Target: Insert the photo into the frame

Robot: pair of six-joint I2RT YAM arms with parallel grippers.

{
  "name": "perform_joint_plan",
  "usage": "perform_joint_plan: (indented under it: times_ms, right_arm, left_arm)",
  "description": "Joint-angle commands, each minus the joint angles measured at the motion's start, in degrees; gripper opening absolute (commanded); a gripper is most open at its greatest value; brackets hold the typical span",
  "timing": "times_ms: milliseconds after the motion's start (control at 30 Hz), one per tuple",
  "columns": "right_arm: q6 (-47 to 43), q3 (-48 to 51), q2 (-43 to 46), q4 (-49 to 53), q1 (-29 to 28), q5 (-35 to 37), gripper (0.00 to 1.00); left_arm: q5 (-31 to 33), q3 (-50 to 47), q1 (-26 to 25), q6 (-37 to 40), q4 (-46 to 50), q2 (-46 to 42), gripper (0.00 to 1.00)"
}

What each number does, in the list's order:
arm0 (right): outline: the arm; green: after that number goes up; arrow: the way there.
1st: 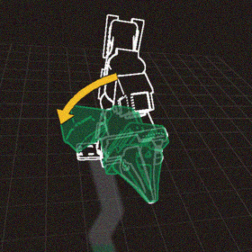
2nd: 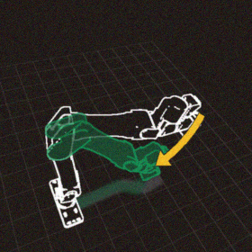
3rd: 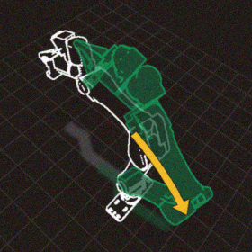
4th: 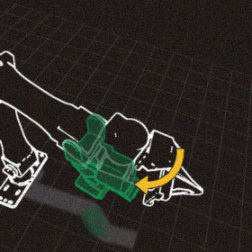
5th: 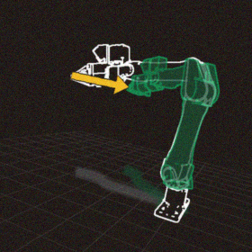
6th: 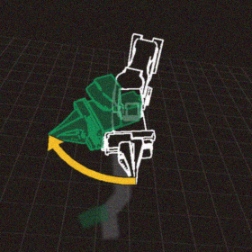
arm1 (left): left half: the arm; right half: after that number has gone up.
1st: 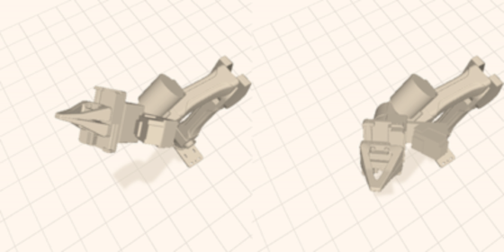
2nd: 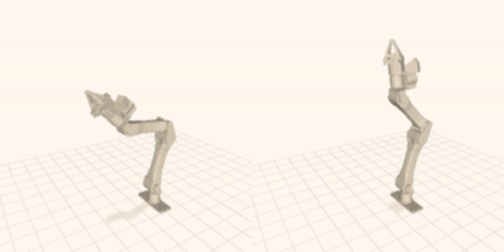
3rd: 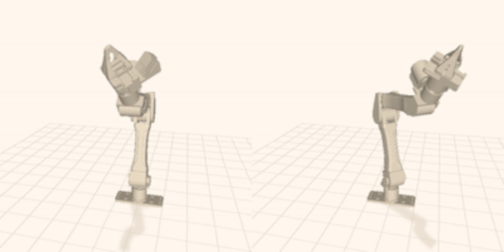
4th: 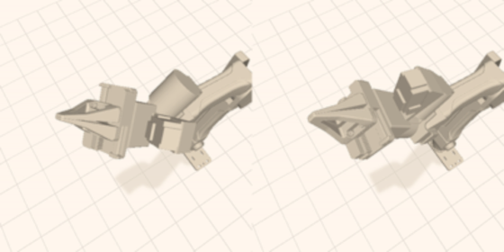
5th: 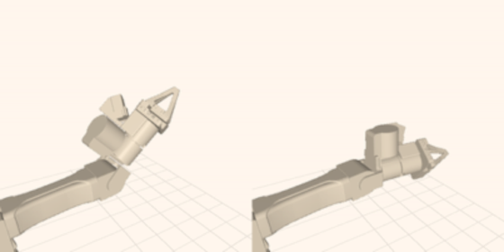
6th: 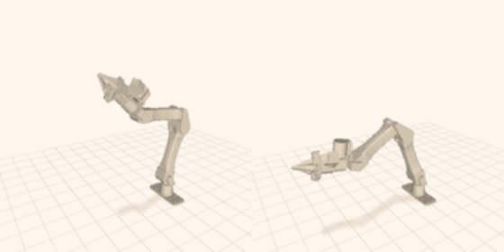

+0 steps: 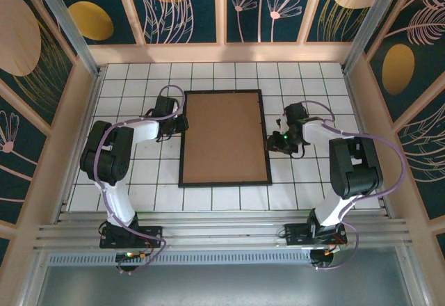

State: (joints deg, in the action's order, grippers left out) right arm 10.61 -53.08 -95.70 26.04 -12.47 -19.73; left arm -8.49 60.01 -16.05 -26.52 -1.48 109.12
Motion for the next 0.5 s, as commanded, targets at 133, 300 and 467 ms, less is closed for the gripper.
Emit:
perform_joint_plan:
  times_ms: [133,300,467]
  right_arm:
    - [-0.3,0.2,0.1,-0.3,-0.7,-2.1,0.36]
    - [-0.3,-0.2,-1.2,-0.7,-1.2,-2.7,0.36]
    - [-0.4,0.1,-1.6,-0.3,-1.6,-2.6,0.36]
  left_arm:
    - [-1.1,0.2,-0.6,1.1,2.5,0.5,0.23]
    - [-1.0,0.1,-0.6,1.1,2.4,0.5,0.23]
    - [-1.1,0.1,-0.6,1.2,2.4,0.5,0.23]
